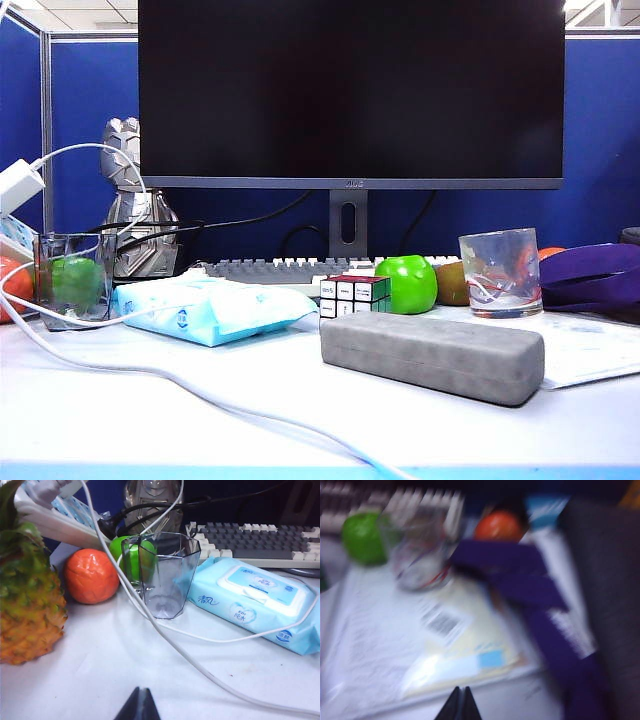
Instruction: Pick up the glasses, fold the temples of the glasses, place the glasses into the glasses case, and finally close the glasses case.
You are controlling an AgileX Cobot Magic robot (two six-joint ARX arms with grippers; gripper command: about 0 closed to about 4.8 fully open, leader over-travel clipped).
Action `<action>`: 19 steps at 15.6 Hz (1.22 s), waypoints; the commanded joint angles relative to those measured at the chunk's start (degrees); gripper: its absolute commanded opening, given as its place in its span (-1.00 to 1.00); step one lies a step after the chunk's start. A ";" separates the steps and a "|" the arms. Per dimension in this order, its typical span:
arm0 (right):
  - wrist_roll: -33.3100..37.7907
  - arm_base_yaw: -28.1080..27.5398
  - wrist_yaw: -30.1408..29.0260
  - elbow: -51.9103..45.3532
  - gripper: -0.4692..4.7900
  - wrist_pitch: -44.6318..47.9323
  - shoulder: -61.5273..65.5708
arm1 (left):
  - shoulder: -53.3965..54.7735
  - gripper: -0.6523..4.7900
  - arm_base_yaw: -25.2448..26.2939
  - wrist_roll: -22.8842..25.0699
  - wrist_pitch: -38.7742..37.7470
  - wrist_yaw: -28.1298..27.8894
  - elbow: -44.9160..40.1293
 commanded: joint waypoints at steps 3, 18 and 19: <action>4.39 -2.12 -1.14 -1.05 -0.84 1.62 -1.31 | -0.09 -0.78 -0.02 -0.17 -0.92 0.02 -0.09; 8.11 -2.12 -0.59 -1.05 -0.84 1.86 -1.31 | -0.09 -0.78 -0.02 -0.20 -0.90 0.07 -0.09; 8.11 -2.12 -0.59 -1.05 -0.84 1.88 -1.31 | -0.09 -0.78 -0.02 -0.20 -0.90 0.07 -0.09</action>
